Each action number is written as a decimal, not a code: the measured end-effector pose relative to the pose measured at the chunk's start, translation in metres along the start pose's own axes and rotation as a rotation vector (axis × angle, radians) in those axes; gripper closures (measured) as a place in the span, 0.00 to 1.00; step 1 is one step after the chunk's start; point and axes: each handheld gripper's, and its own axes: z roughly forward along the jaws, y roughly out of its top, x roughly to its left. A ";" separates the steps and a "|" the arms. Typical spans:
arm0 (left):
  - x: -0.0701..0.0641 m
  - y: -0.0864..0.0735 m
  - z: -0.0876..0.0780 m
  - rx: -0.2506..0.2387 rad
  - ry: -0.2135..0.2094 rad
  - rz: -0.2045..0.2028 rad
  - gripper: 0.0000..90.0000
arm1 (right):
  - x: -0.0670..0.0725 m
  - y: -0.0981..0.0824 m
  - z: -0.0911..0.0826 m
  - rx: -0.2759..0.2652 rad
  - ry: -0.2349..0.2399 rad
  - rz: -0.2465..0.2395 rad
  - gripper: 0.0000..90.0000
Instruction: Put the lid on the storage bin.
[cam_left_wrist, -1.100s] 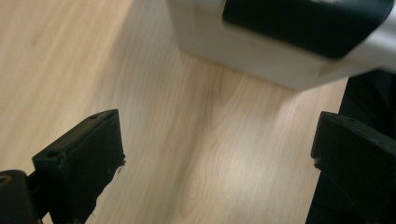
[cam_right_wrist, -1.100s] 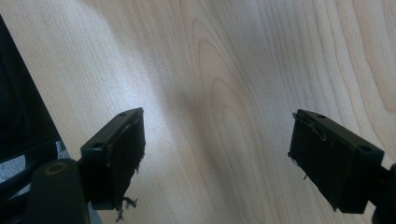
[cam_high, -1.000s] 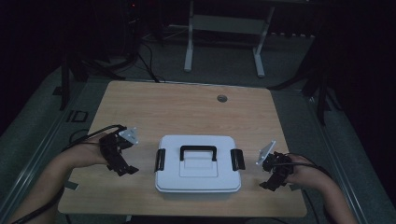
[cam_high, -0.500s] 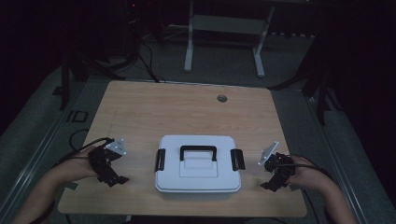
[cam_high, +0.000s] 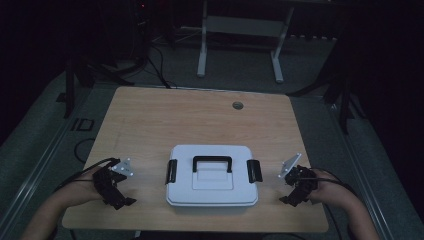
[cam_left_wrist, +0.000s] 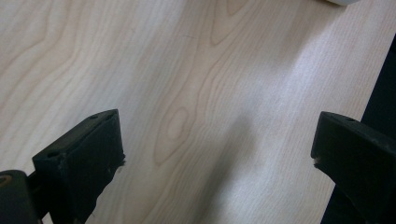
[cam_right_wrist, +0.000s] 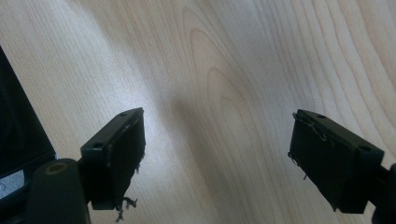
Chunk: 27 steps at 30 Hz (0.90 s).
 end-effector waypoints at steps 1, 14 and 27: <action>0.000 0.000 0.000 0.000 0.000 0.000 0.02 | 0.000 0.000 0.000 0.000 0.000 0.000 0.20; -0.009 -0.017 0.010 -0.032 0.007 -0.018 0.02 | -0.002 -0.009 0.007 -0.030 0.005 0.031 0.20; -0.011 -0.037 0.023 -0.066 0.004 -0.060 0.02 | -0.004 -0.012 0.015 -0.051 0.012 0.058 0.20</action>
